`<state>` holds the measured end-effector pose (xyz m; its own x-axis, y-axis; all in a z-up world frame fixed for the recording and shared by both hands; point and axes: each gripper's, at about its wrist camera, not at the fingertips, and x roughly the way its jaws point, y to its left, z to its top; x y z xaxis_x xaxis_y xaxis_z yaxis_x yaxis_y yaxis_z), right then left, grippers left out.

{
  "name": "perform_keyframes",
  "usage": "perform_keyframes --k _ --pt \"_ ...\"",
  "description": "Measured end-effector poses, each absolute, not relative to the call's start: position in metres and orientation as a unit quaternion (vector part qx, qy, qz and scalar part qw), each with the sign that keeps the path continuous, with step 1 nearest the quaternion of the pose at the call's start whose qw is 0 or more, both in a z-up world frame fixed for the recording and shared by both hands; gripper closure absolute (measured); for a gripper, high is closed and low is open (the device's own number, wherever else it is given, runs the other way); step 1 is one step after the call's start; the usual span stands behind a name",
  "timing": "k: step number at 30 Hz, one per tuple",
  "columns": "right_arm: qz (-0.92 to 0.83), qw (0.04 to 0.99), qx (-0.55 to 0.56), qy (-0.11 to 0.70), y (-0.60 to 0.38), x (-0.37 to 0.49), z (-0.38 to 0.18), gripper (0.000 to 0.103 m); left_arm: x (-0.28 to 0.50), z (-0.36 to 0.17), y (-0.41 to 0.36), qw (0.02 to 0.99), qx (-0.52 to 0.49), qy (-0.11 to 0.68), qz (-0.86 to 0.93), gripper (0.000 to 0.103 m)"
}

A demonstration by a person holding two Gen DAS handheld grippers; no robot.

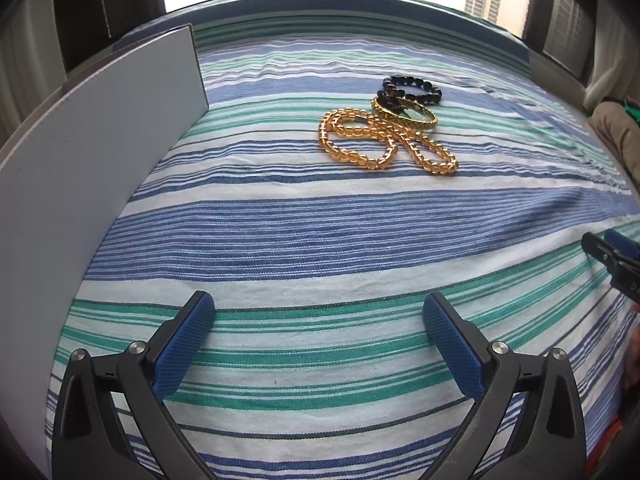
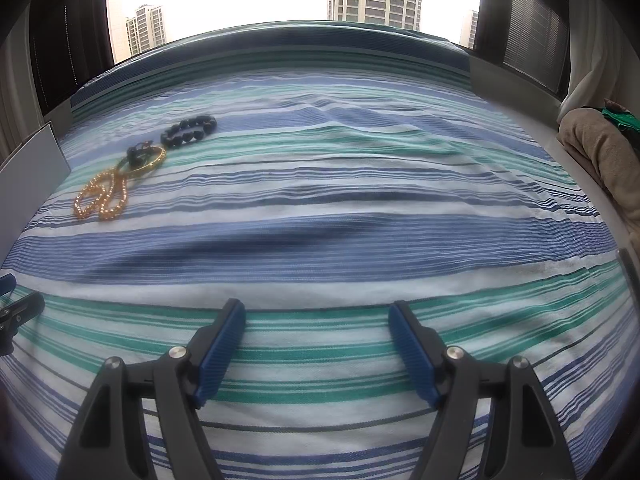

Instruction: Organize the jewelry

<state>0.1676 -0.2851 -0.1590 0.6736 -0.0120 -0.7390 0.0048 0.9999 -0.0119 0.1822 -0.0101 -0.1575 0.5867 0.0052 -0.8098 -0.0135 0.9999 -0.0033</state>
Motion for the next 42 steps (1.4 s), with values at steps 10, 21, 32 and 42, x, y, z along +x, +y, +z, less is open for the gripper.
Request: perform_keyframes --k 10,21,32,42 --pt "-0.004 0.915 -0.004 0.404 -0.285 0.167 -0.159 0.027 0.182 -0.158 -0.010 0.891 -0.004 0.454 0.004 0.000" --pt "-0.004 0.915 -0.004 0.404 -0.285 0.167 -0.159 0.027 0.182 -0.158 -0.010 0.891 -0.004 0.454 0.004 0.000" --pt "-0.004 0.914 -0.004 0.405 -0.285 0.167 -0.158 0.027 0.181 -0.159 -0.010 0.891 -0.005 0.454 0.004 0.000" --pt "-0.004 0.914 -0.003 0.405 -0.285 0.167 -0.158 0.027 0.174 -0.140 0.011 0.854 -0.042 0.515 -0.052 0.001"
